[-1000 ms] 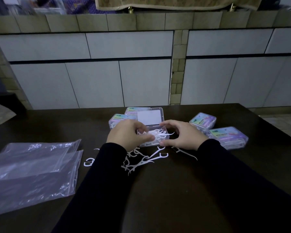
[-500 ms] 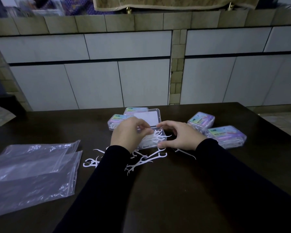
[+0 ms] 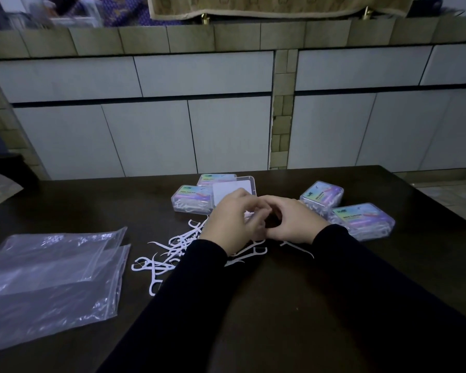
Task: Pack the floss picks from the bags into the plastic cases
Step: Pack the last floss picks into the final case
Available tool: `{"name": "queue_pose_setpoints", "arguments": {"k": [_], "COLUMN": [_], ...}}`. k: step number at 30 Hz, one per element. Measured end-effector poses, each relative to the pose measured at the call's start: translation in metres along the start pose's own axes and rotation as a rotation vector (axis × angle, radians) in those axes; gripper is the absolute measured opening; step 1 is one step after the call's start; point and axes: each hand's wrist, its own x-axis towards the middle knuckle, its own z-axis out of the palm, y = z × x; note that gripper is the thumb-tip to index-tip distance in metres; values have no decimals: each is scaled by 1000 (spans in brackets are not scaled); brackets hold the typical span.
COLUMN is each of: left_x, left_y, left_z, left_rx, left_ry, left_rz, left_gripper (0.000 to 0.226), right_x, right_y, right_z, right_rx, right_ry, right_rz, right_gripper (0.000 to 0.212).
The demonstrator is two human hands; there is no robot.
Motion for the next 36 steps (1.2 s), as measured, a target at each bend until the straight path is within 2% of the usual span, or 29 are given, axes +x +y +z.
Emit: {"name": "queue_pose_setpoints", "arguments": {"k": [3,6,8,11,15,20,24,30,33,36], "left_x": [0,-2,-2,-3,-5,-7,-6,-4,-2,-3], "left_y": [-3,-7,-8,-15,-32,-28,-33,-31,-27,-33], "left_z": [-13,-24,-28,-34,-42,-48,-47,-36,-36,-44], "left_rx": [-203,-396,-436,-352,-102,-23,-9,142,177,188], "left_ry": [58,75,66,16,-90,-1,74,-66,-17,53], "left_rz": [-91,-211,-275,-351,-419,-339,-304,-292,-268,-339], "left_gripper": [9,15,16,14,9,16,8,11,13,11], "right_x": [0,0,0,-1,-1,-1,-1,-2,-3,-3], "right_y": [1,1,0,0,2,1,0,0,-1,-3], "right_z": [0,0,0,-1,-3,-3,-3,-3,-4,-4], "right_rx": [13,-1,-3,11,5,-9,-19,-24,-15,-12], "right_ry": [-5,-6,-10,-5,12,16,20,21,15,17], "right_rz": [16,29,36,40,42,43,45,42,38,39], "right_gripper": [80,82,81,74,74,76,76,74,72,71]}}
